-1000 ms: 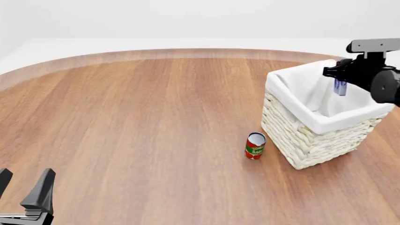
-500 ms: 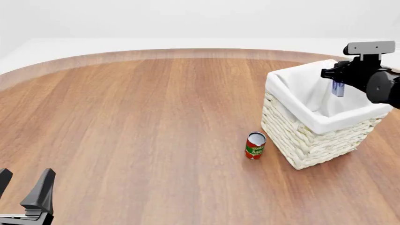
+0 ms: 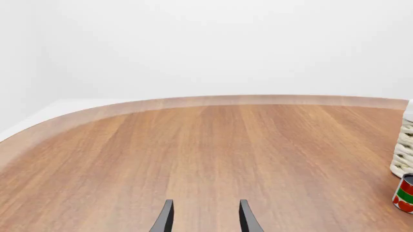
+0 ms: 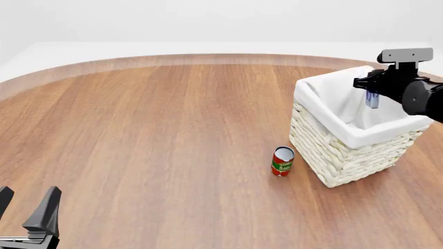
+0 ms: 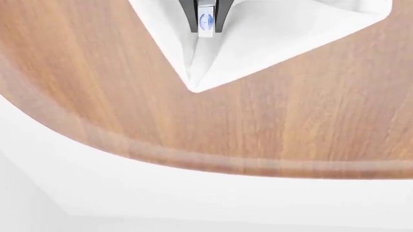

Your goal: Pick up the alphabet soup and the cream cheese box, and put them in the basket.

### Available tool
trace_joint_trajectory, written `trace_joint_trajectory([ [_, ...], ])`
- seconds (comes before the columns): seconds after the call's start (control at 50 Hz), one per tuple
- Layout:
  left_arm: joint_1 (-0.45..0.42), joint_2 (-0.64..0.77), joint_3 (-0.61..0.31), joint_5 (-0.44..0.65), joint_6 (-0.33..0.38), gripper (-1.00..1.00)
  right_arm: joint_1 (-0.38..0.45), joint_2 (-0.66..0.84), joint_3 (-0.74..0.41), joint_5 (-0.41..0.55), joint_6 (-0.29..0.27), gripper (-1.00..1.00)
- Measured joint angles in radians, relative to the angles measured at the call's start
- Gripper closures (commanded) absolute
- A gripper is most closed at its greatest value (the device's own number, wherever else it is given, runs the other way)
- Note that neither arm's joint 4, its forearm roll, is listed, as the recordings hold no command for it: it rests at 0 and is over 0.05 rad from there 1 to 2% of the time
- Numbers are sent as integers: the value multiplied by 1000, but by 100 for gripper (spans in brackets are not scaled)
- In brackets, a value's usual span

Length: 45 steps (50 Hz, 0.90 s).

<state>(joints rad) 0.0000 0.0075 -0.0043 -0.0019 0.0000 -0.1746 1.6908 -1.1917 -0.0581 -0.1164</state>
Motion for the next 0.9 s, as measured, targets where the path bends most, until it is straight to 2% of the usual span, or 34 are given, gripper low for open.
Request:
trace_joint_trajectory([
  [0.32,0,0,0,0,0,-100,0,1,2,-3,0,100],
  [0.34,0,0,0,0,0,-100,-1,1,2,-3,-1,-100],
  [0.9,0,0,0,0,0,-100,-11,-78,23,-3,9,-100],
])
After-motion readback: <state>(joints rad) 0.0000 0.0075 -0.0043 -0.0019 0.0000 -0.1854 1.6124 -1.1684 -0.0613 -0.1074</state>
